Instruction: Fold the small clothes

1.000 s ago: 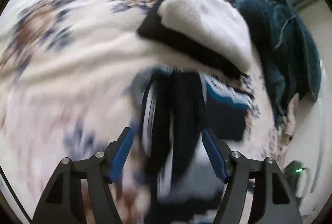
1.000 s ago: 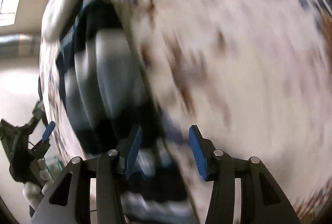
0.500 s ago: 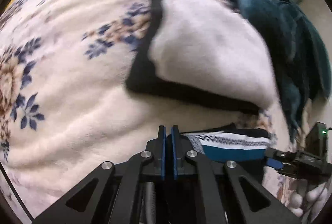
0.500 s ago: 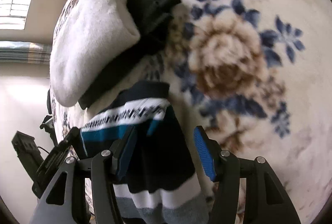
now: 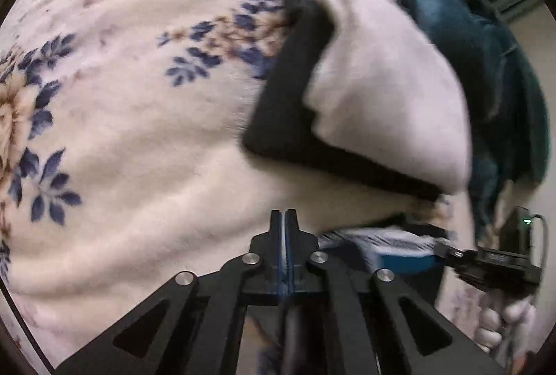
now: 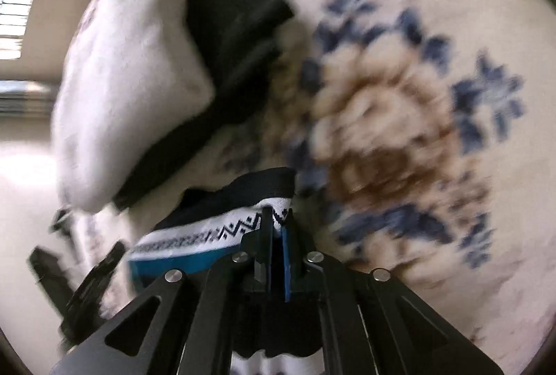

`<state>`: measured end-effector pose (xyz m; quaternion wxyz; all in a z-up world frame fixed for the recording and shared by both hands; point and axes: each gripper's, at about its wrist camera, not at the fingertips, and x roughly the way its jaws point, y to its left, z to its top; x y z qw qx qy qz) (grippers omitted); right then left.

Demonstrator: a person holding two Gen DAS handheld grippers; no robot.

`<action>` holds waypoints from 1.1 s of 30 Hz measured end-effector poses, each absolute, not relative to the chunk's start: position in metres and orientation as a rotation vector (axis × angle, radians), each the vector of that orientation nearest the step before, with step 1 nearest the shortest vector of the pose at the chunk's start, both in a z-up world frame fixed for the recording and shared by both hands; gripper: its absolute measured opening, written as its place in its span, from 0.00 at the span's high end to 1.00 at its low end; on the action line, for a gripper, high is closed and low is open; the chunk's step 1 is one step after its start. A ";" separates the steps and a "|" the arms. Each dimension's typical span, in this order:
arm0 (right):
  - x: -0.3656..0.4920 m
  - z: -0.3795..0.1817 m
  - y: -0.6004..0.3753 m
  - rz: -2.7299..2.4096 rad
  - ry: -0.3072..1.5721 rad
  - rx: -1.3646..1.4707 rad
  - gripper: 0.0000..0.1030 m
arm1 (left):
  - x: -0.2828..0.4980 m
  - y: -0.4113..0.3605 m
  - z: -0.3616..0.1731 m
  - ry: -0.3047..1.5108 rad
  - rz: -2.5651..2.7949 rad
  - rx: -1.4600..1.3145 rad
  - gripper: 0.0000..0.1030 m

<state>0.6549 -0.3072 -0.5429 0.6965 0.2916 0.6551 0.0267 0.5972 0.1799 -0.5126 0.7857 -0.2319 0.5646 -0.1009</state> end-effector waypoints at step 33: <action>0.556 -0.502 -0.325 0.175 1.519 0.582 0.51 | 0.538 0.143 -0.469 1.201 -0.331 -0.403 0.43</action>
